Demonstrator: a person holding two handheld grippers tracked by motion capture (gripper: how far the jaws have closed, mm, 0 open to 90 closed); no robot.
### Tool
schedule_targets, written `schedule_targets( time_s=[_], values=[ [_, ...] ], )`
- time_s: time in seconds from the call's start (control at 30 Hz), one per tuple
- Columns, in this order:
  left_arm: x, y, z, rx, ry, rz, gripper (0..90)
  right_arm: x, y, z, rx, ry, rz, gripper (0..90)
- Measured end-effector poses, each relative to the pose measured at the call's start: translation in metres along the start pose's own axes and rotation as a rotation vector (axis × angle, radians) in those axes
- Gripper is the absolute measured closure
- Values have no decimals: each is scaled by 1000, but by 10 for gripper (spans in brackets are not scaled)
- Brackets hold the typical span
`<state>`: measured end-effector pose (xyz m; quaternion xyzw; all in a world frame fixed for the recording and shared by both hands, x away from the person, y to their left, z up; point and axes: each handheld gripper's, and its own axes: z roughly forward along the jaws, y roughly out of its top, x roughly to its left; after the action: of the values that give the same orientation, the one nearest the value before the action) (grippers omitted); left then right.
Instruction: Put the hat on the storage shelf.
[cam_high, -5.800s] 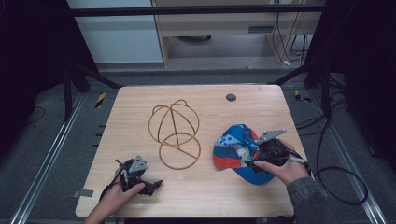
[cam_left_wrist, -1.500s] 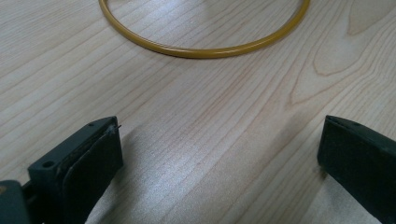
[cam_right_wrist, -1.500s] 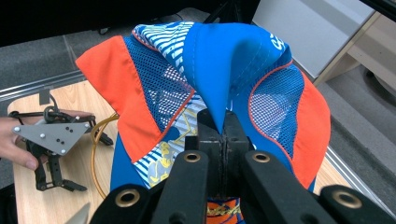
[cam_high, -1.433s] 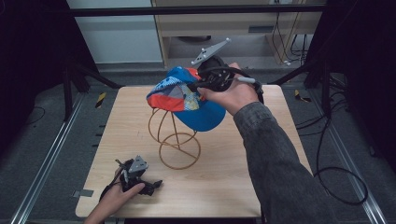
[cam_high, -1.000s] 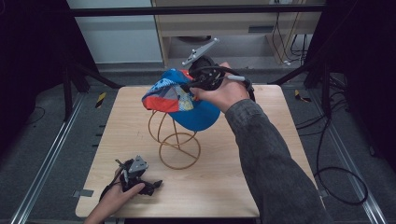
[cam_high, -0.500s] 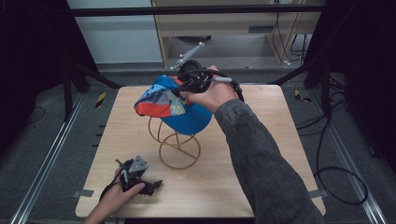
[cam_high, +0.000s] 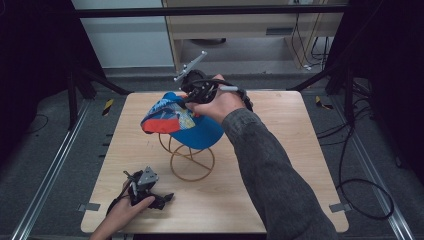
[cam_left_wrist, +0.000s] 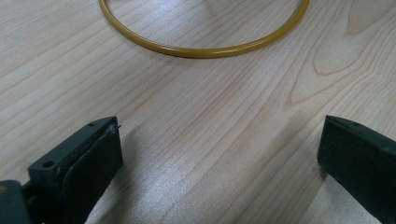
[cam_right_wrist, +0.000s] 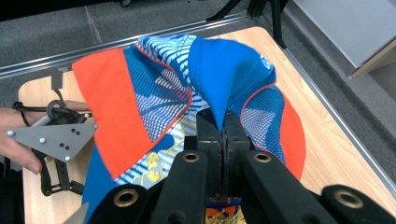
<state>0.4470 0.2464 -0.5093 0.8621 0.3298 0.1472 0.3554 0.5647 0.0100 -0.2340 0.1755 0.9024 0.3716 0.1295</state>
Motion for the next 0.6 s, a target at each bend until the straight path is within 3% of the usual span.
schedule_targets(
  time_s=[0.6],
  values=[
    [0,0,0,-1,1,-2,0,8,3,10,10,30,-20,875]
  ],
)
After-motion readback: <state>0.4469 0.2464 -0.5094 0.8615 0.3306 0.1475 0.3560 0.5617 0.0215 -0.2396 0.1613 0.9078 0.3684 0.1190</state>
